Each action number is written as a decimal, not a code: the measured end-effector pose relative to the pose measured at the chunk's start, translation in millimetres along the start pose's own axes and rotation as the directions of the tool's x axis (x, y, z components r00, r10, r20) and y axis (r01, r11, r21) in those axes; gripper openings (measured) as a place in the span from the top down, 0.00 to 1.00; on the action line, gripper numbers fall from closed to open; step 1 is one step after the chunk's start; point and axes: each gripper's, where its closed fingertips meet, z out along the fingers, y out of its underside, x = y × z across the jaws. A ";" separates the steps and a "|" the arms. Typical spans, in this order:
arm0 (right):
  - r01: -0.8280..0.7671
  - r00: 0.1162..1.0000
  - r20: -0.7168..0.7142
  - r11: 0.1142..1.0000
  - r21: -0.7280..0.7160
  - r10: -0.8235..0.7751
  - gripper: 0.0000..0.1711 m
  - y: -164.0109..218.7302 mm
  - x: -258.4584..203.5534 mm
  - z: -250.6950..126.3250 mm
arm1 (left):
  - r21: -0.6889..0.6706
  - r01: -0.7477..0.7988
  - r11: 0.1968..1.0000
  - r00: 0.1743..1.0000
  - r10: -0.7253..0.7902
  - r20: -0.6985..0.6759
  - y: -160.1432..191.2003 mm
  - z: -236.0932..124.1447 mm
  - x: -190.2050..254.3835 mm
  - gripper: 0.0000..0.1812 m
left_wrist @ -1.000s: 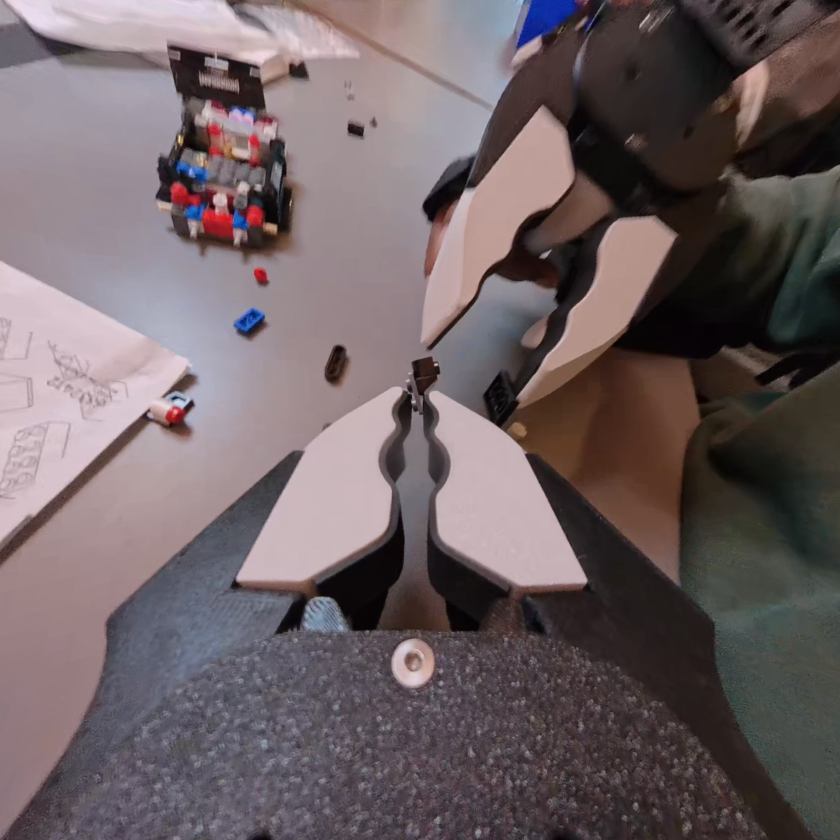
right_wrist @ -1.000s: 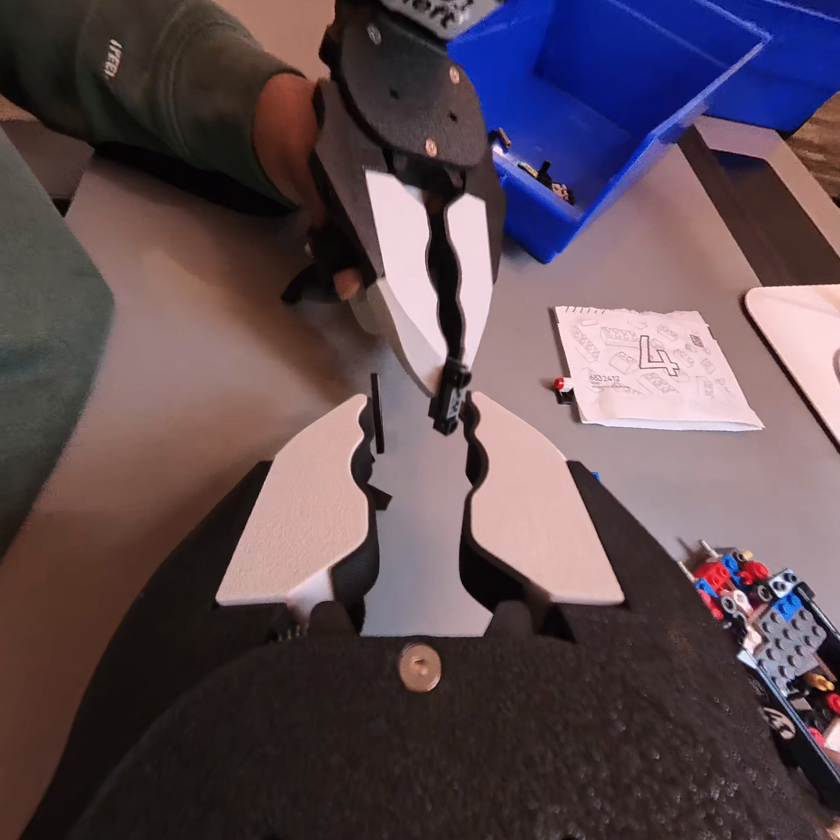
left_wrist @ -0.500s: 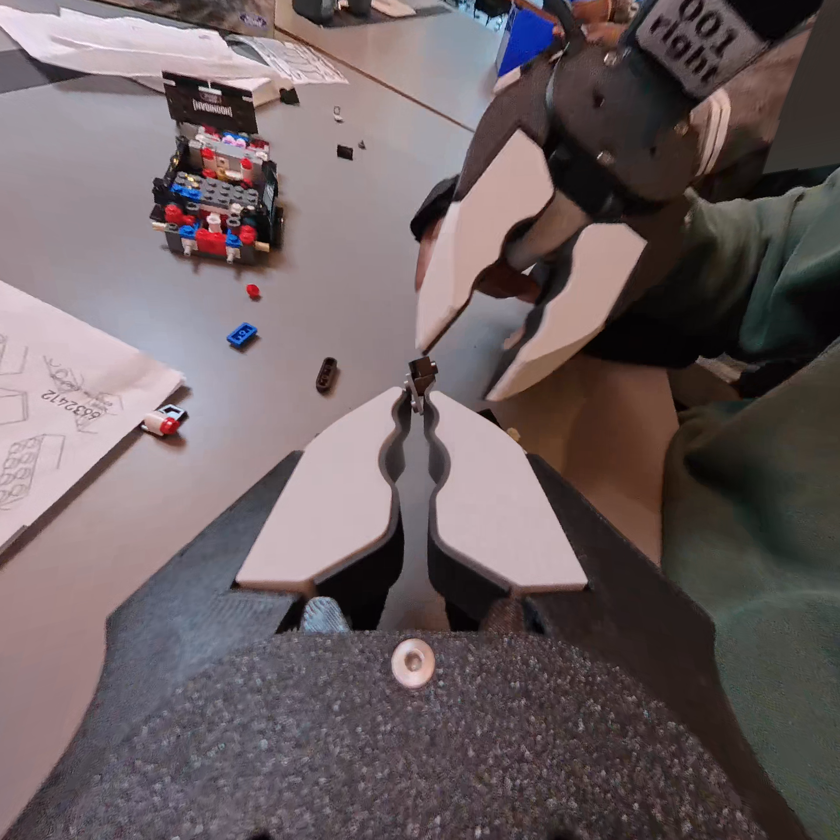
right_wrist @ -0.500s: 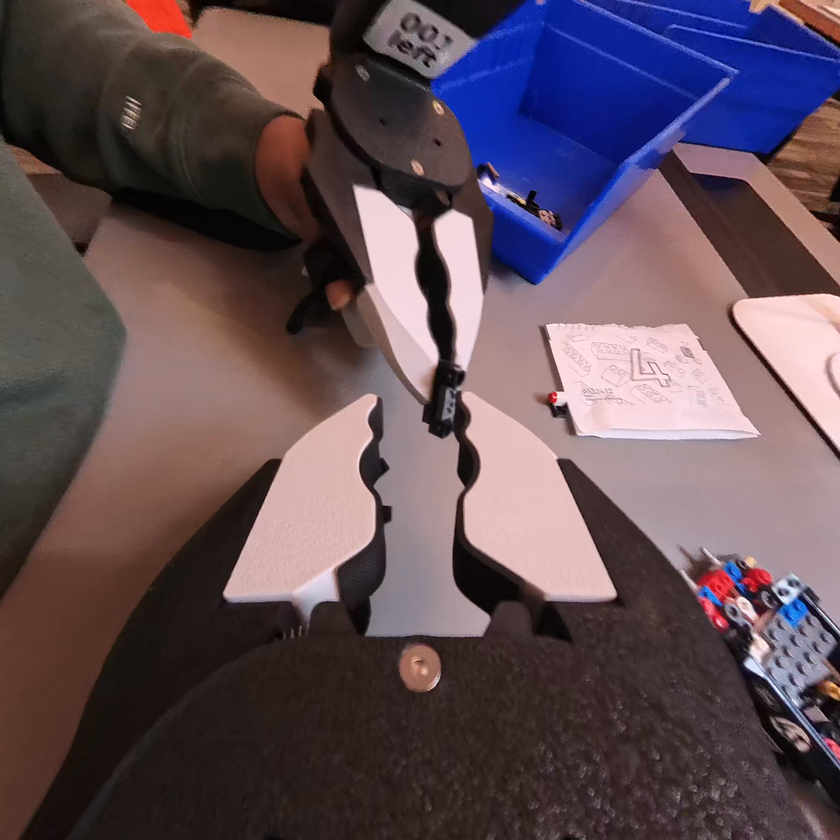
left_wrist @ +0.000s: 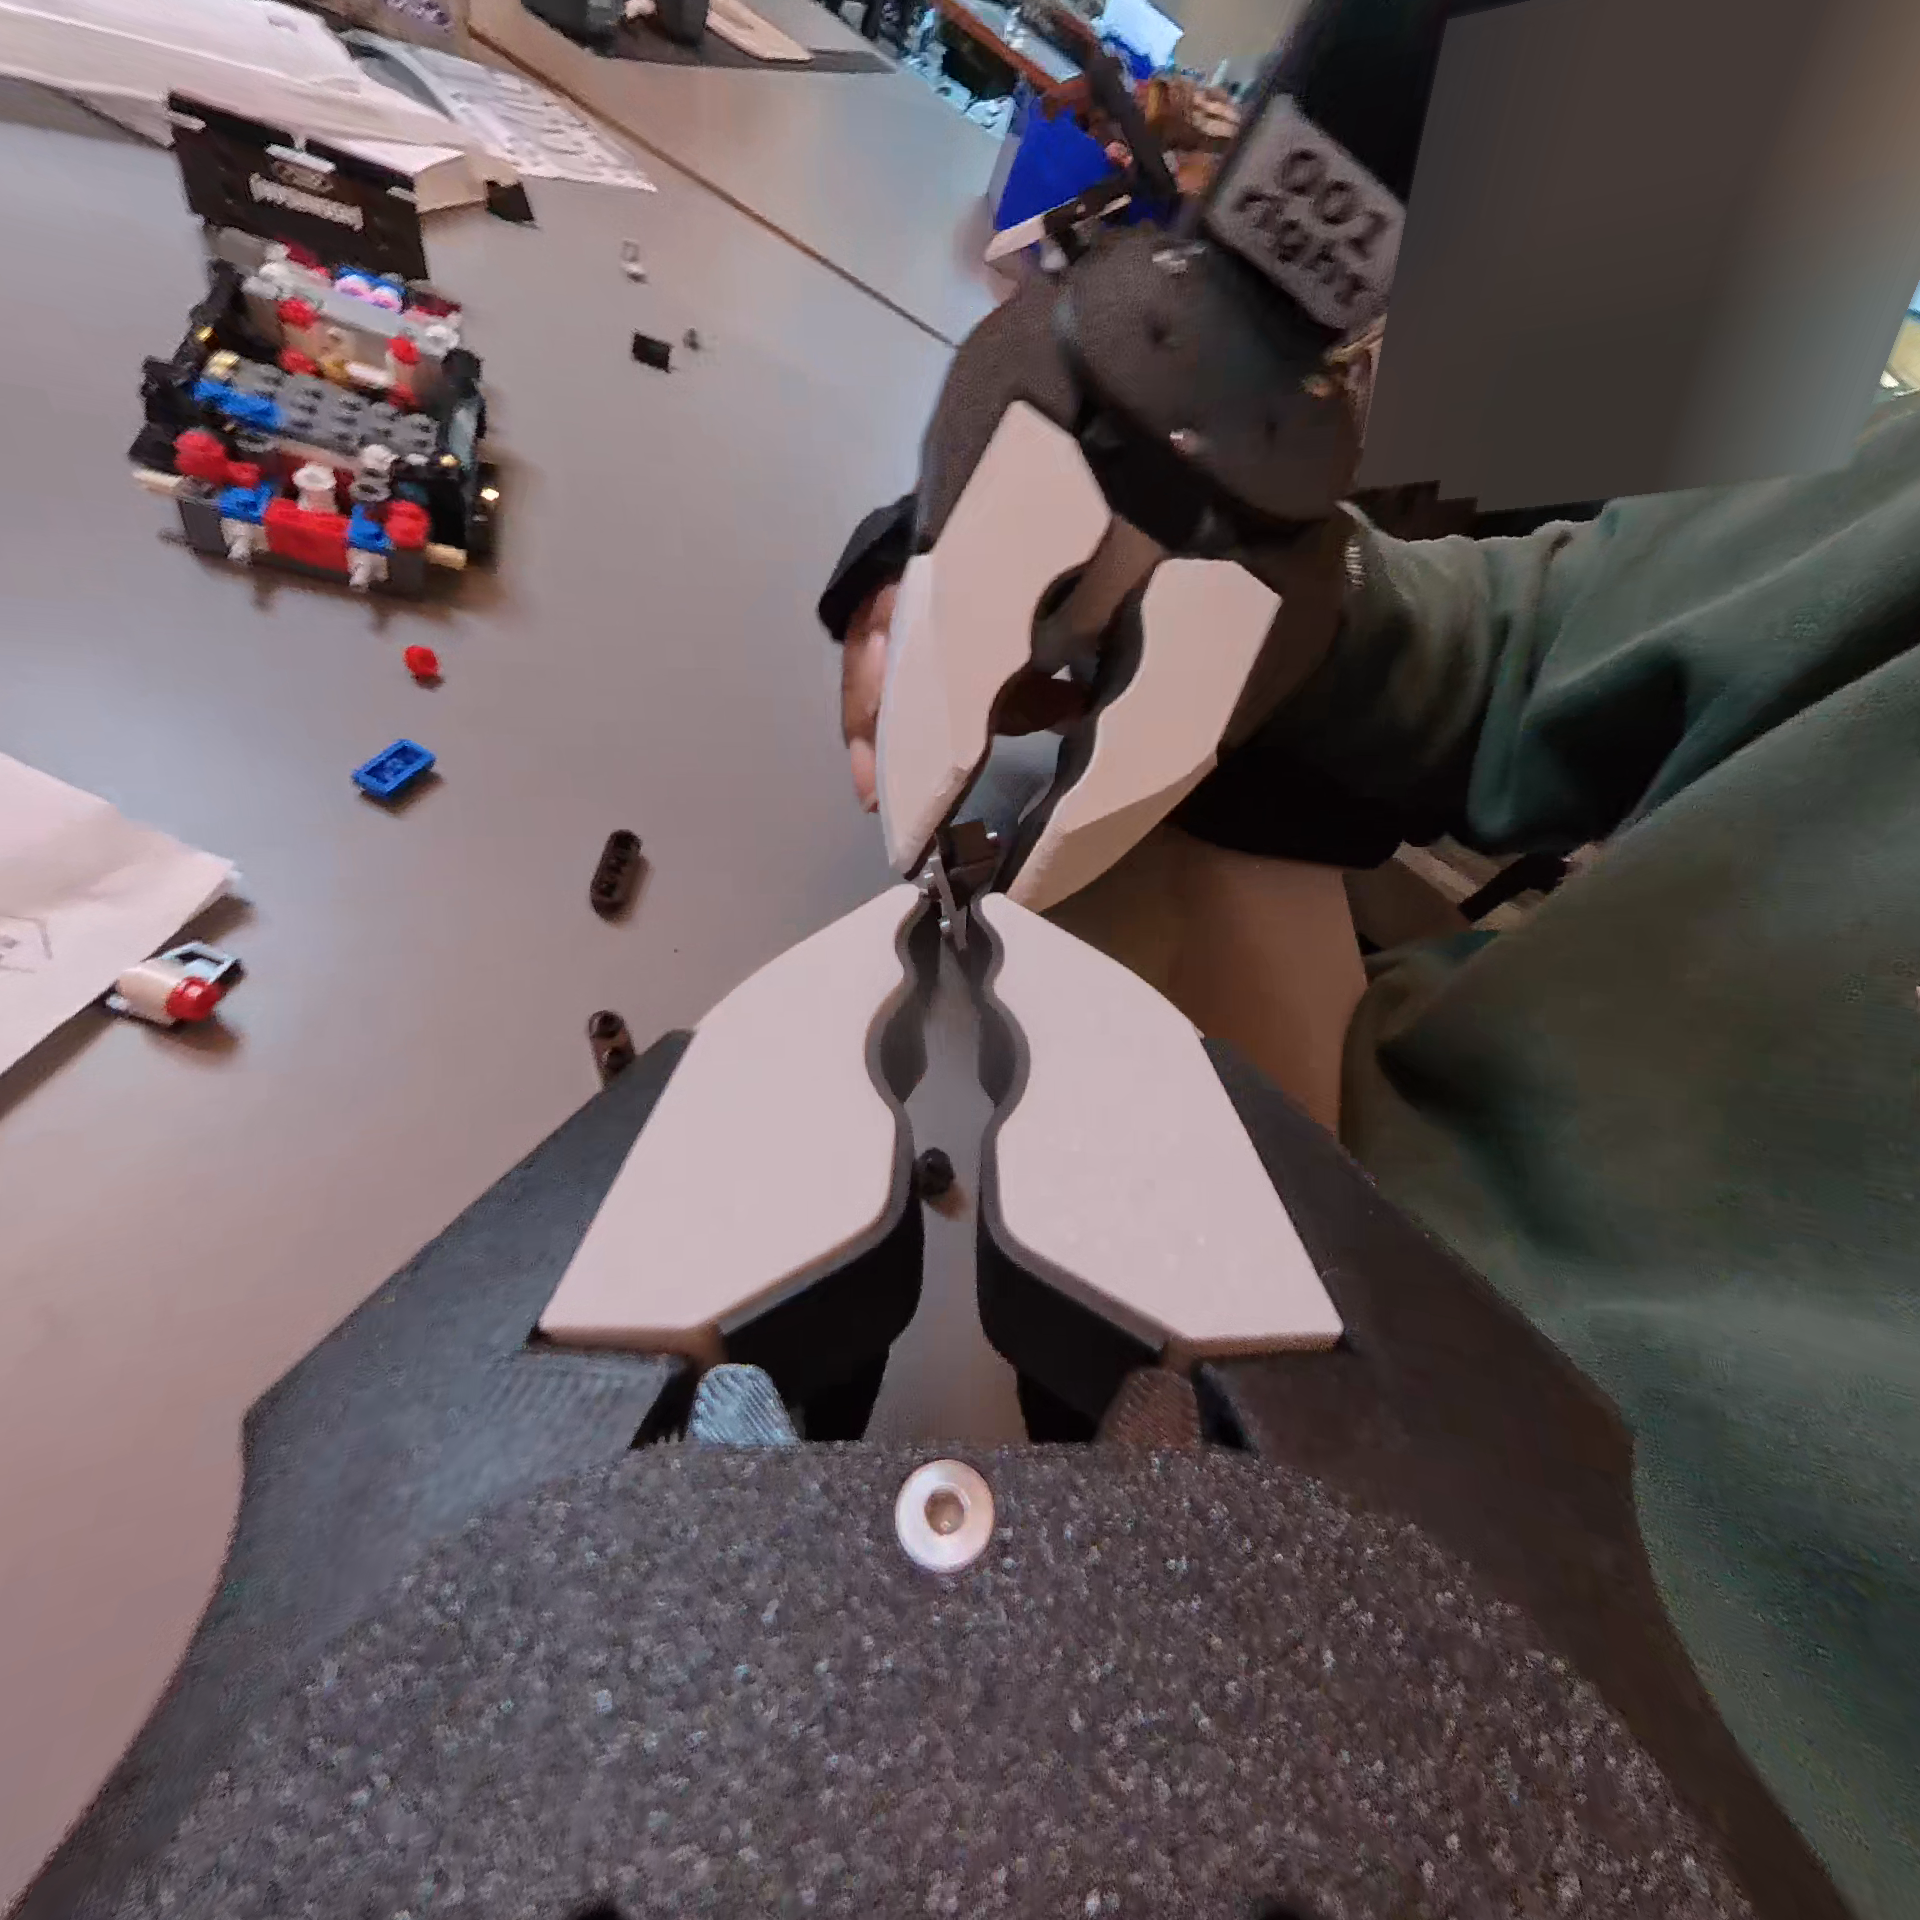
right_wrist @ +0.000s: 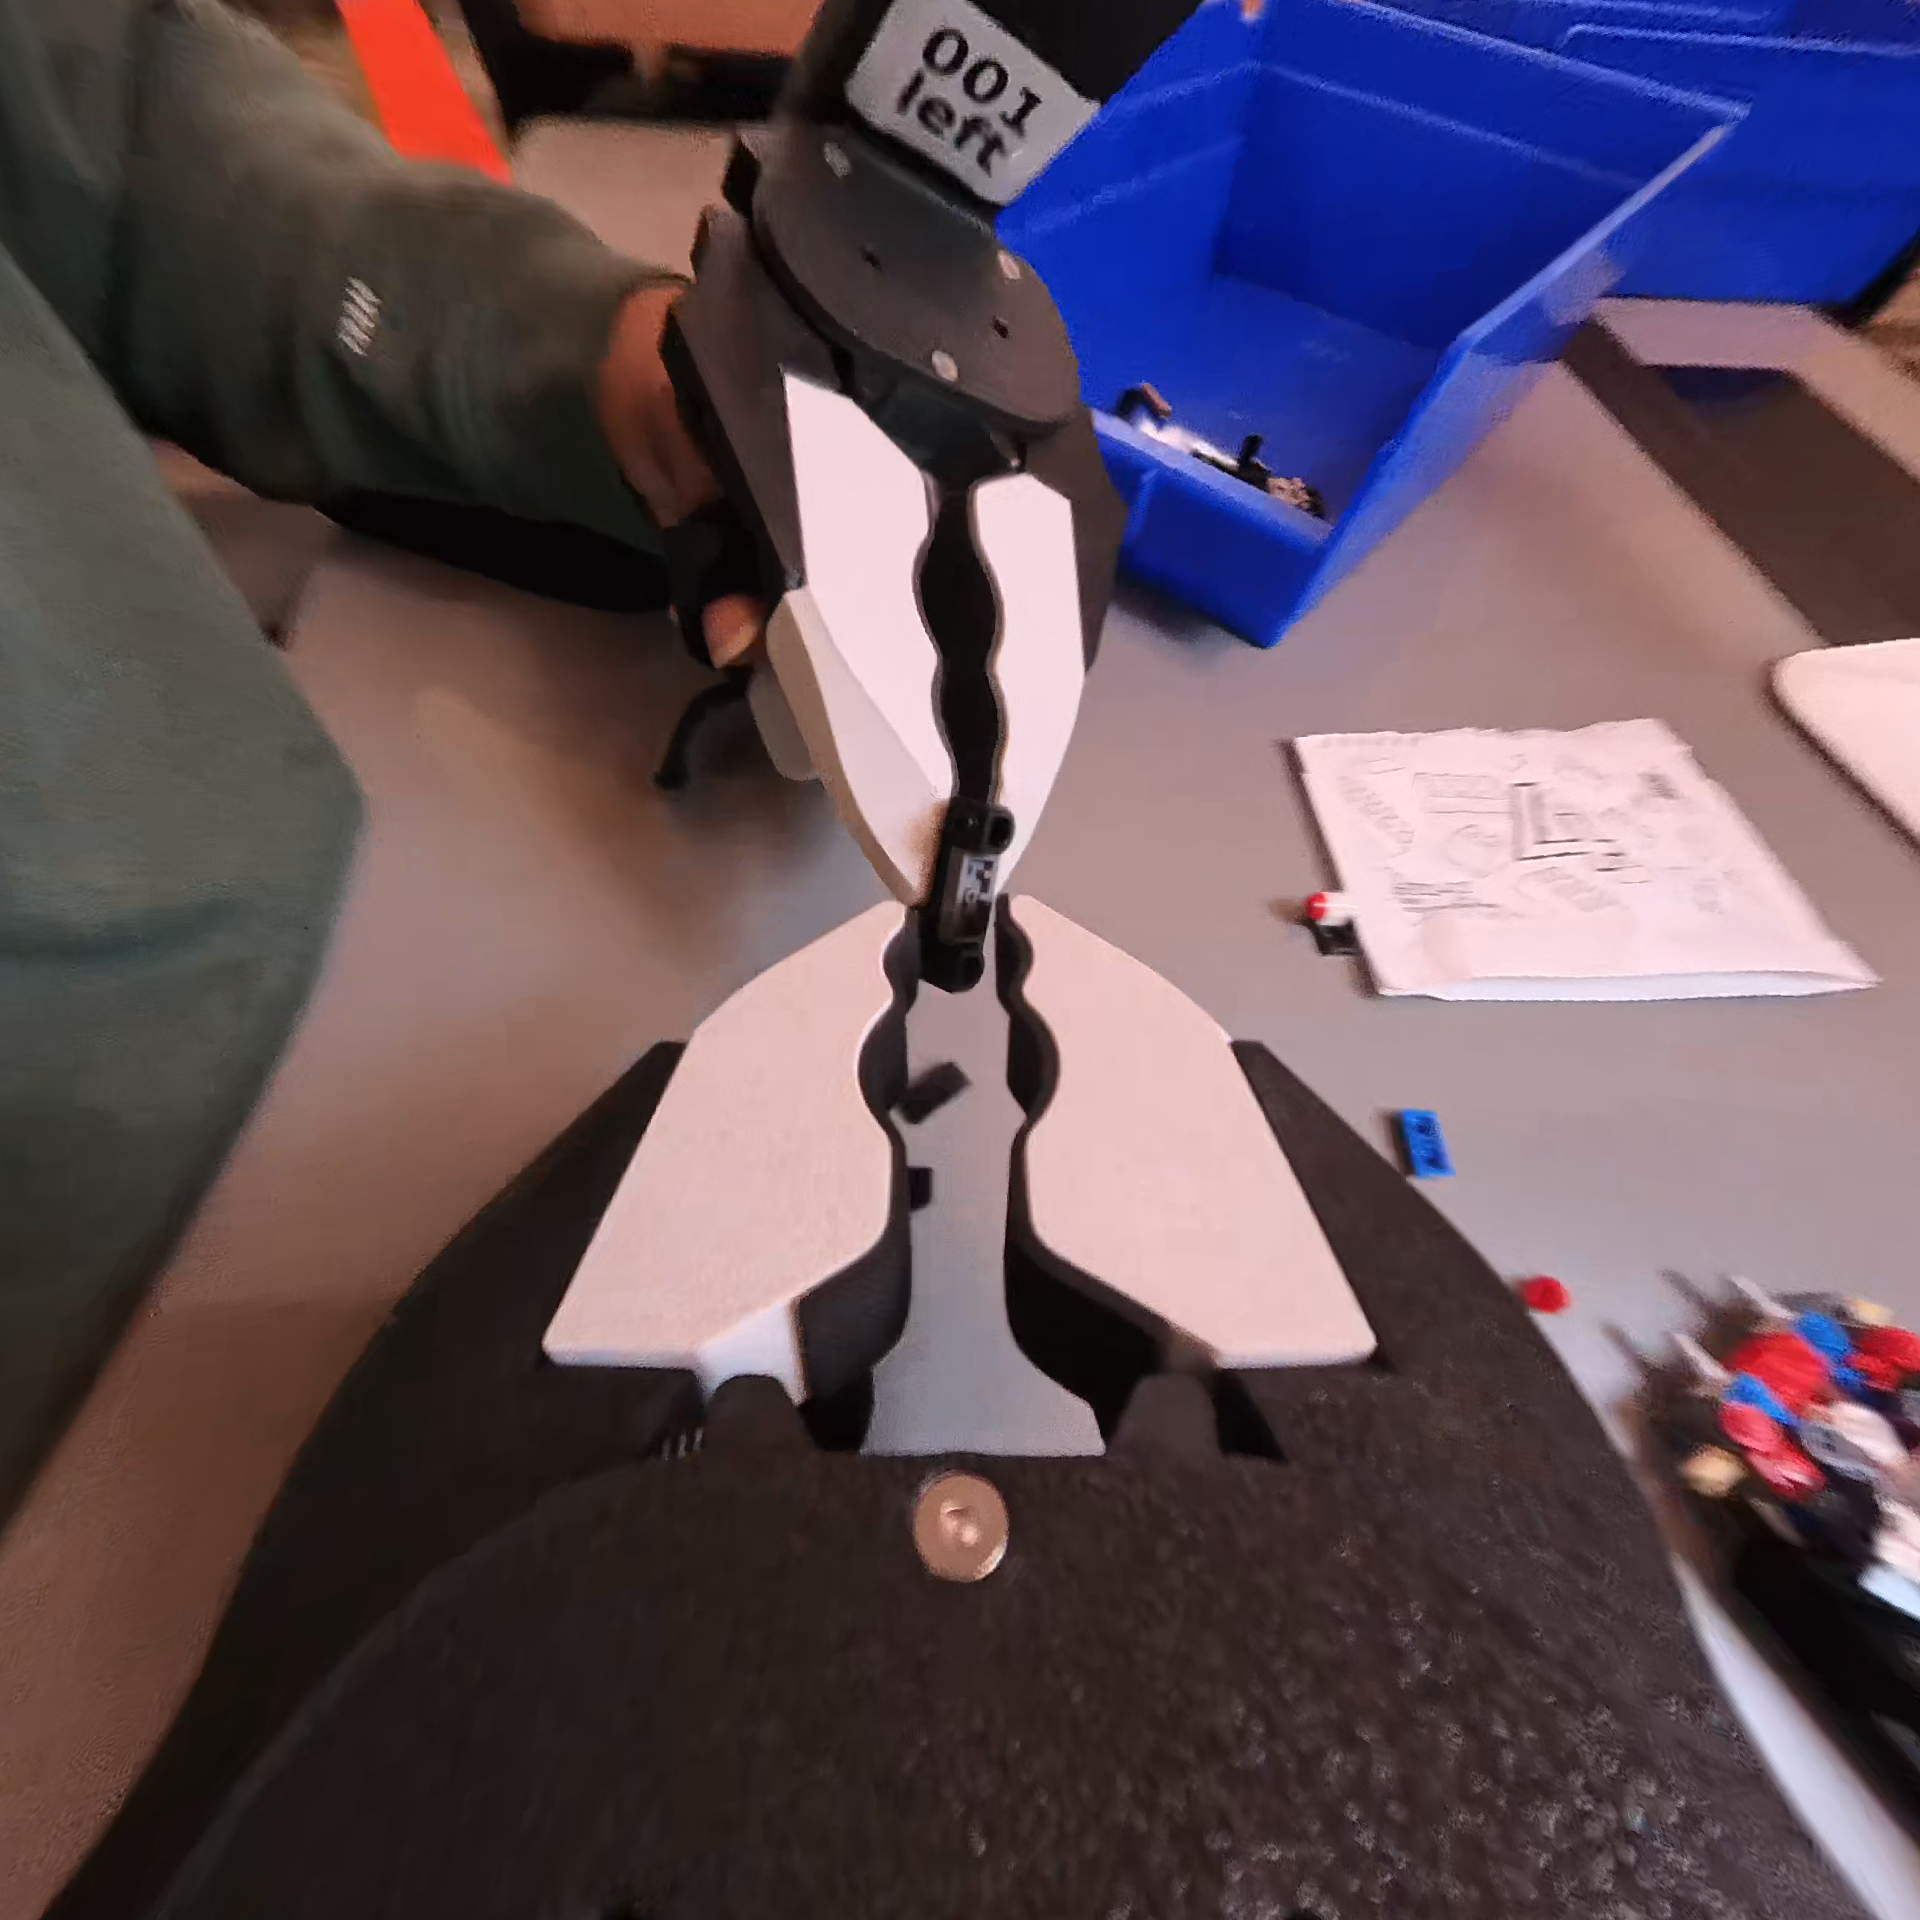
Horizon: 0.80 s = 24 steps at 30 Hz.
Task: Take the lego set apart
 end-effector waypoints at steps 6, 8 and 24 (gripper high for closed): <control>-0.106 0.978 0.187 0.992 0.069 0.091 0.91 -8.9 -16.3 -11.0 | -0.032 -0.260 0.965 0.966 0.260 0.007 2.3 3.7 17.2 0.98; -0.068 0.980 0.191 0.996 0.053 0.056 0.93 -6.3 -21.6 -9.2 | -0.062 -0.318 0.946 0.947 0.319 0.015 6.9 4.0 18.5 0.98; -0.036 0.969 0.248 0.979 0.202 -0.016 0.95 -31.3 -30.2 -21.3 | -0.098 -0.629 0.771 0.763 0.637 0.114 -8.6 -5.7 32.0 0.97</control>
